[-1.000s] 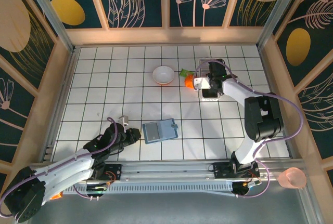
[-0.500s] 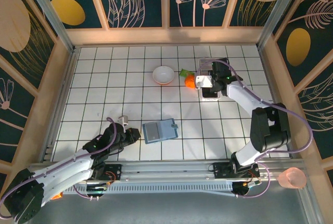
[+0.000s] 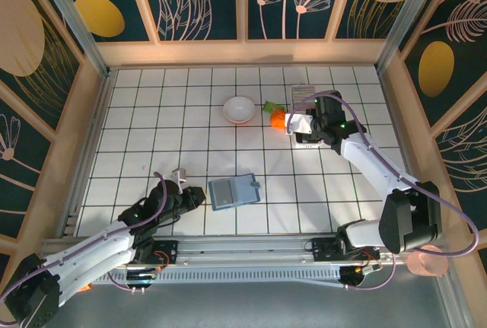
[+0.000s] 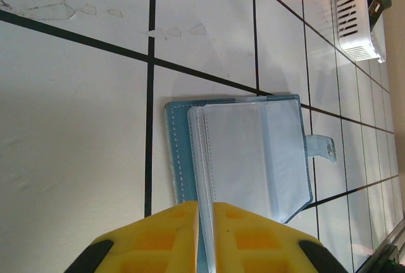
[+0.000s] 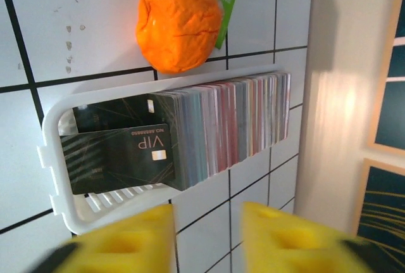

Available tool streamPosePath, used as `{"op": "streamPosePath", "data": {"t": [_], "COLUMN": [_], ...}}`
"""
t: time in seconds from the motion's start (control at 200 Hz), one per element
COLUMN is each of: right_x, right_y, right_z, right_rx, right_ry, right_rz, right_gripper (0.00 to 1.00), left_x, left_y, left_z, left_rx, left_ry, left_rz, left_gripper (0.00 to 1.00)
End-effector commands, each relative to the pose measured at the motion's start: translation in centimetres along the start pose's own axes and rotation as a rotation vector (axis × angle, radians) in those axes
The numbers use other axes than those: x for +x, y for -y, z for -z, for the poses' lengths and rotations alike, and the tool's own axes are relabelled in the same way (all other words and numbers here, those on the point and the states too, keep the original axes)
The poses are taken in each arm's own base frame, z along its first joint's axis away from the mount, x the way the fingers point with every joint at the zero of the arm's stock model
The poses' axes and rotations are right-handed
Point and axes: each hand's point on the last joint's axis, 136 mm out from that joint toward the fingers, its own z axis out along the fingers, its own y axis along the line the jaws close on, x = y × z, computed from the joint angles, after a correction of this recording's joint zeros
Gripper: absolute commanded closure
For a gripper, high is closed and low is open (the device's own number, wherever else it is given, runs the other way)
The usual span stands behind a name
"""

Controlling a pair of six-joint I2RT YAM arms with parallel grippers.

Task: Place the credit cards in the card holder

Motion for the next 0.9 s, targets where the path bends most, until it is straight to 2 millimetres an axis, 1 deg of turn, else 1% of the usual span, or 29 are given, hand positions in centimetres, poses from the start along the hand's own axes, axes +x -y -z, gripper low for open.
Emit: {"op": "streamPosePath", "data": {"t": [0.0, 0.02, 0.04, 0.08, 0.105, 0.225, 0.325, 0.395, 0.48, 0.601, 0.691, 0.731, 0.791, 0.826, 0.861, 0.896], "right_x": [0.7, 1.0, 1.2, 1.8, 2.1, 2.9, 3.7, 3.4, 2.6, 2.4, 2.7, 2.9, 2.9, 3.0, 3.2, 3.3], "right_y": [0.4, 0.4, 0.2, -0.1, 0.0, 0.7, 0.4, 1.1, 2.1, 2.7, 3.6, 4.3, 6.0, 6.7, 7.3, 7.3], "right_z": [-1.4, -1.7, -2.0, -2.7, -3.1, -4.7, -6.5, -7.4, -8.3, -9.4, -9.7, -9.5, -8.6, -7.9, -7.1, -6.5], "right_rx": [0.017, 0.011, 0.003, -0.010, -0.007, -0.043, -0.072, -0.065, -0.052, -0.029, 0.038, 0.085, 0.148, 0.166, 0.181, 0.173], "right_ry": [0.012, 0.006, -0.003, -0.033, -0.052, -0.076, -0.118, -0.112, -0.079, -0.078, -0.106, -0.117, -0.109, -0.111, -0.119, -0.129], "right_rz": [-0.086, -0.081, -0.070, -0.044, -0.038, -0.050, -0.039, -0.086, -0.178, -0.309, -0.410, -0.467, -0.635, -0.726, -0.830, -0.912], "right_gripper": [0.05, 0.01, 0.01, 0.01, 0.01, 0.01, 0.01, 0.01, 0.01, 0.01, 0.01, 0.01, 0.01, 0.04, 0.09, 0.14], "left_x": [-0.5, -0.6, -0.5, -0.5, -0.5, -0.3, -0.2, -0.1, -0.1, 0.1, 0.2, 0.3, 0.3, 0.3, 0.4, 0.4], "left_y": [1.2, 1.4, 1.4, 1.6, 1.7, 1.6, 1.5, 1.4, 1.1, 0.7, 0.5, 0.3, 0.3, 0.3, 0.3, 0.3], "left_z": [0.2, 0.1, 0.1, 0.1, 0.1, 0.0, 0.0, 0.1, 0.1, 0.0, -0.1, -0.1, -0.2, -0.2, -0.2, -0.2], "left_rx": [0.020, 0.021, 0.020, 0.025, 0.026, 0.022, 0.022, 0.020, 0.015, 0.008, 0.004, 0.002, 0.004, 0.005, 0.008, 0.009], "left_ry": [0.000, -0.001, -0.005, -0.011, -0.013, -0.020, -0.023, -0.025, -0.023, -0.023, -0.026, -0.026, -0.025, -0.026, -0.026, -0.028], "left_rz": [-0.002, -0.002, -0.004, -0.009, -0.011, -0.010, -0.011, -0.013, -0.012, -0.009, -0.006, -0.006, -0.004, -0.002, -0.004, -0.005], "left_gripper": [0.85, 0.85, 0.85, 0.85, 0.85, 0.85, 0.85, 0.85, 0.85, 0.84, 0.84, 0.84, 0.84, 0.84, 0.84, 0.85]}}
